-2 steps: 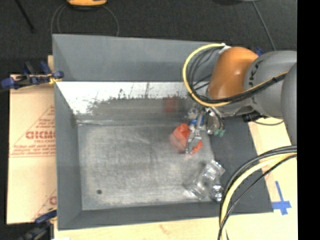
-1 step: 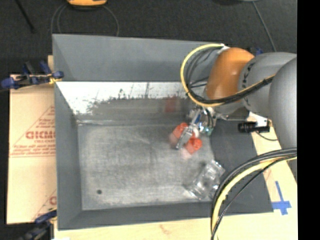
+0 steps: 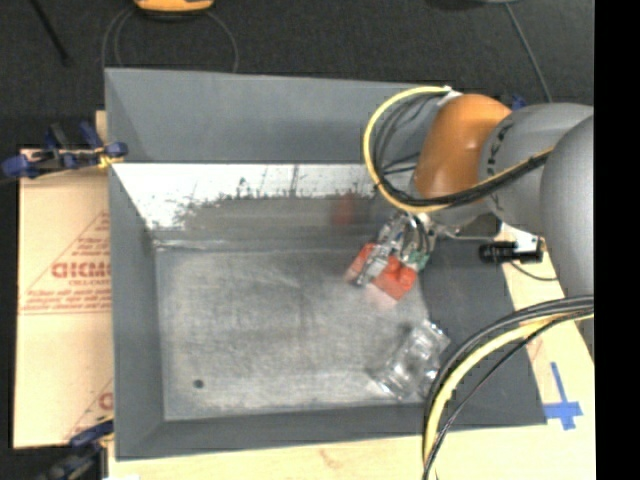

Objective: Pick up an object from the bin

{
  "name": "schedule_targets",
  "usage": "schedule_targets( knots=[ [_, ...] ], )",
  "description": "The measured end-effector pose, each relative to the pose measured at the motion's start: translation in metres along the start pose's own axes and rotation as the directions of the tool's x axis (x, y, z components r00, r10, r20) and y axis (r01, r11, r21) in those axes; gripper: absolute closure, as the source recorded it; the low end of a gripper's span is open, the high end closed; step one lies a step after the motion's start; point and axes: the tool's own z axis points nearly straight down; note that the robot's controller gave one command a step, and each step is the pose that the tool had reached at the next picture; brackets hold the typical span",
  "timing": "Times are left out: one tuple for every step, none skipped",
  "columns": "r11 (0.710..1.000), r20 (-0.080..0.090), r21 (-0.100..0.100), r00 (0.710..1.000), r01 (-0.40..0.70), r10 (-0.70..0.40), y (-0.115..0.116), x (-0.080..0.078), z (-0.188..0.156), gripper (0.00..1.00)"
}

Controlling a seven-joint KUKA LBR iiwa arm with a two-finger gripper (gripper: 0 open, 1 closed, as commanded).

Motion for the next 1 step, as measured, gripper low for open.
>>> schedule_targets(
  knots=[
    [1.000,0.000,0.001,1.000,-0.018,0.018,0.0037,-0.0070,-0.1285,1.00]
  ],
)
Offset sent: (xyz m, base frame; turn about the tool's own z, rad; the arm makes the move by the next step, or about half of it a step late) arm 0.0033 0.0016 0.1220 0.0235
